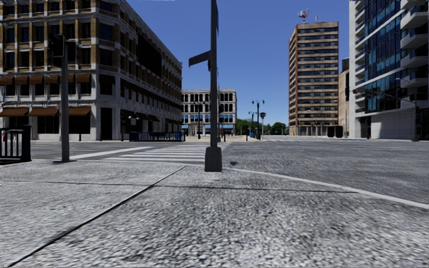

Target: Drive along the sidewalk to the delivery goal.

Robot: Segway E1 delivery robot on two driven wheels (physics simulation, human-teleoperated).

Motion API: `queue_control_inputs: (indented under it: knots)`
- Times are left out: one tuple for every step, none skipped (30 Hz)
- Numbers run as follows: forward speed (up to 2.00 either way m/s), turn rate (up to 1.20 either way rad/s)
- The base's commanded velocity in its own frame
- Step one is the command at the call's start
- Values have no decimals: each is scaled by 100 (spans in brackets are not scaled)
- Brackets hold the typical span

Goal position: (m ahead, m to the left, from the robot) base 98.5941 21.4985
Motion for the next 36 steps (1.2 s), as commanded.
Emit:
queue_control_inputs:
  knots:
    - [200,54]
    - [200,54]
    - [200,49]
    - [200,49]
    - [200,49]
    - [200,49]
    - [200,49]
    - [200,49]
    - [200,49]
    - [200,49]
    - [200,49]
    - [200,49]
    - [200,46]
    - [200,43]
    - [200,43]
    - [200,42]
    - [200,42]
    - [200,42]
    - [200,42]
    - [200,41]
    - [200,40]
    - [200,40]
    - [200,38]
    - [200,38]
    - [200,38]
    - [200,32]
    - [200,30]
    - [200,30]
    - [200,29]
    - [200,22]
    - [200,0]
    - [200,0]
    - [200,0]
    - [200,0]
    - [200,0]
    - [200,0]
